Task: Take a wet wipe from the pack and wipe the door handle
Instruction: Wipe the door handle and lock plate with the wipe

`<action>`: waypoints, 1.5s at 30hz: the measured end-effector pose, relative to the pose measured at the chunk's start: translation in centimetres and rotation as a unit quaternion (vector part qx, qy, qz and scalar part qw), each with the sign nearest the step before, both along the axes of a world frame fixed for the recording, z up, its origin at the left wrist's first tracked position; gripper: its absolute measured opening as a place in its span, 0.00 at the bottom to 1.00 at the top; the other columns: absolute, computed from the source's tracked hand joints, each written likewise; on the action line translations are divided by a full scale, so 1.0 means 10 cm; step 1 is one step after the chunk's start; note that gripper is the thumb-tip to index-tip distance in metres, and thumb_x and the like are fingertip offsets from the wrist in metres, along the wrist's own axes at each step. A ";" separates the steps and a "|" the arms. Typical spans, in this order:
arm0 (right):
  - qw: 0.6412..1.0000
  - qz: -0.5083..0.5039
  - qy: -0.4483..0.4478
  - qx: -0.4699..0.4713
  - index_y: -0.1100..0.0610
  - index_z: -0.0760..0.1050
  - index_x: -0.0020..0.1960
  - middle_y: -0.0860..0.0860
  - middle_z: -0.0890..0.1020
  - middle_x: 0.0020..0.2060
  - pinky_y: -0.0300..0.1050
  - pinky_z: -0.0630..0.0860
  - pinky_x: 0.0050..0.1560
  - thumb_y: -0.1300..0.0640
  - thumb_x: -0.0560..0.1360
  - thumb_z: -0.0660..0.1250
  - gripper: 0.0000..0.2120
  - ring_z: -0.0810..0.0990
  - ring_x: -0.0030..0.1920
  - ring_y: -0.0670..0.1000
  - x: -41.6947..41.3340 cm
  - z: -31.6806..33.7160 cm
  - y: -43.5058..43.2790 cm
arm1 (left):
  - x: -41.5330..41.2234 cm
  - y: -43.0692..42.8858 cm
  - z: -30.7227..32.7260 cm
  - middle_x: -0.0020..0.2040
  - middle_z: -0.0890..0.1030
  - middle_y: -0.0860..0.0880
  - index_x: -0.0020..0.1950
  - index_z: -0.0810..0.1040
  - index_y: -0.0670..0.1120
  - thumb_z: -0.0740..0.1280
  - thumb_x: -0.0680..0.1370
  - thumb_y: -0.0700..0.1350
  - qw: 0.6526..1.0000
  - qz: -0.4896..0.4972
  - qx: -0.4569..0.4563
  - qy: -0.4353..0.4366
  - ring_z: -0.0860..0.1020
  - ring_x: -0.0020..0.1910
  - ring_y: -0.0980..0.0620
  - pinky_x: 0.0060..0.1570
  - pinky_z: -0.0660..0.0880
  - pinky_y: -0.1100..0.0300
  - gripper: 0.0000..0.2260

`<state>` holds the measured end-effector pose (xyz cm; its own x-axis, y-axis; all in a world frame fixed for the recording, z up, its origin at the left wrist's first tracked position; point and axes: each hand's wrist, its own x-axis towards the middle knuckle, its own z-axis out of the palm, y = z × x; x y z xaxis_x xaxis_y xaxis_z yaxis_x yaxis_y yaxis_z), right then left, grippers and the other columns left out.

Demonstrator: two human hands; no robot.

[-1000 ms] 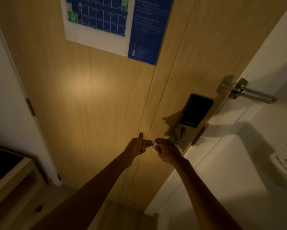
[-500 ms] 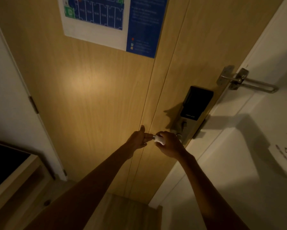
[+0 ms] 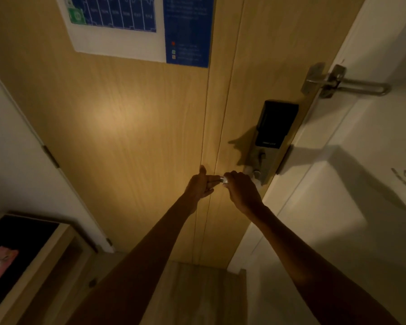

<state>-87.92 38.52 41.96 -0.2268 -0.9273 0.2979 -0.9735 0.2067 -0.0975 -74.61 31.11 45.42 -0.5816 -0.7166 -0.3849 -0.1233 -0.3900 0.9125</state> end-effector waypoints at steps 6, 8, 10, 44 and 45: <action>0.960 0.020 -0.153 0.235 0.54 0.72 0.40 0.50 0.75 0.35 0.41 0.68 0.41 0.52 0.80 0.61 0.11 0.76 0.38 0.48 -0.18 0.57 -0.14 | -0.02 -0.02 0.01 0.55 0.82 0.40 0.58 0.80 0.38 0.45 0.83 0.56 1.000 -0.002 -0.012 -0.007 0.79 0.56 0.48 0.59 0.74 0.57 0.30; 0.949 0.009 -0.183 0.256 0.51 0.67 0.35 0.48 0.70 0.31 0.42 0.66 0.42 0.49 0.80 0.61 0.16 0.70 0.33 0.46 -0.19 0.68 -0.14 | -0.01 -0.01 0.02 0.57 0.82 0.40 0.59 0.80 0.38 0.44 0.83 0.56 1.000 -0.009 -0.018 -0.009 0.78 0.59 0.48 0.65 0.72 0.55 0.30; 0.960 0.015 -0.164 0.228 0.54 0.72 0.41 0.48 0.75 0.34 0.43 0.65 0.45 0.50 0.80 0.61 0.12 0.74 0.37 0.46 -0.16 0.62 -0.09 | 0.00 -0.01 0.02 0.58 0.81 0.41 0.59 0.80 0.39 0.44 0.83 0.57 1.000 -0.013 -0.019 -0.007 0.78 0.60 0.48 0.66 0.71 0.54 0.30; 0.998 0.003 -0.056 0.028 0.54 0.80 0.54 0.56 0.83 0.51 0.47 0.79 0.55 0.52 0.76 0.68 0.09 0.81 0.53 0.55 -0.61 0.26 0.54 | -0.05 0.04 -0.01 0.33 0.77 0.49 0.57 0.80 0.39 0.48 0.83 0.55 0.999 -0.002 -0.035 -0.023 0.75 0.36 0.54 0.59 0.74 0.54 0.27; 0.997 0.005 -0.062 0.035 0.53 0.80 0.55 0.56 0.83 0.51 0.48 0.79 0.55 0.53 0.76 0.68 0.10 0.81 0.53 0.54 -0.64 0.27 0.57 | -0.04 0.05 -0.01 0.33 0.77 0.50 0.57 0.80 0.39 0.47 0.83 0.55 0.999 -0.004 -0.036 -0.025 0.75 0.35 0.55 0.59 0.74 0.55 0.27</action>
<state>-94.33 44.23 44.63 -0.2490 -0.9470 0.2028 -0.9569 0.2082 -0.2026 -75.03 31.58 45.34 -0.5679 -0.7397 -0.3609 -0.1724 -0.3219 0.9310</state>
